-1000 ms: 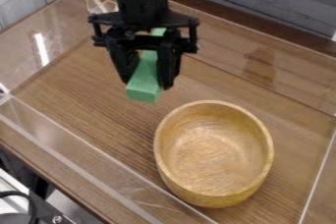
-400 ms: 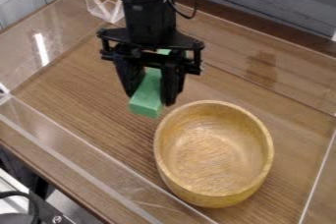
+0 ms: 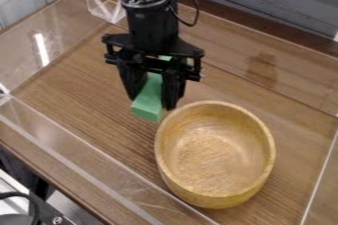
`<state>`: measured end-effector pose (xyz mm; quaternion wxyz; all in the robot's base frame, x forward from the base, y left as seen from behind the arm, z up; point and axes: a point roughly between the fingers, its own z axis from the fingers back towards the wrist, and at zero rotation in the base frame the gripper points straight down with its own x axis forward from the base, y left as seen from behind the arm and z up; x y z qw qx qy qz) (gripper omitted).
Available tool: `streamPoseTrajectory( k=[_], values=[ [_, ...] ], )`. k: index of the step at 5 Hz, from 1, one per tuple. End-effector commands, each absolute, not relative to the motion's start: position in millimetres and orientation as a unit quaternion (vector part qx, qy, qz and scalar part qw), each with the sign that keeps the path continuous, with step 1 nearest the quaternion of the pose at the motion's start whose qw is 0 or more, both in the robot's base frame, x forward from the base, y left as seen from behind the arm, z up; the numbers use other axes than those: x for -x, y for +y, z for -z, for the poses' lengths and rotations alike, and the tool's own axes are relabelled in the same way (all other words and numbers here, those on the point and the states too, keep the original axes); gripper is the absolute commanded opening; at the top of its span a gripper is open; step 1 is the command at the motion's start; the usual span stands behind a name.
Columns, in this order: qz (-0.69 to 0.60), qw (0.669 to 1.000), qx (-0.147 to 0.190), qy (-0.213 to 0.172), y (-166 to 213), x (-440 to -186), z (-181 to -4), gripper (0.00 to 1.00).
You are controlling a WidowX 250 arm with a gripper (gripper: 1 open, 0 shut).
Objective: Remove the green block from inside the brown bowl and put it on the table
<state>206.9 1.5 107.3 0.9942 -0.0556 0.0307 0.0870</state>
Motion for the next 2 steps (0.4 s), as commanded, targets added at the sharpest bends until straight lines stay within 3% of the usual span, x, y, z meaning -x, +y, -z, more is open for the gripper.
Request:
streamPoseTrajectory(
  k=[1, 2],
  values=[
    [-0.084, 0.995, 0.053, 0.015, 9.4, -213.2, -107.7, 0.00],
    [-0.083, 0.995, 0.052, 0.014, 14.0, -215.2, -102.8, 0.00]
  ],
)
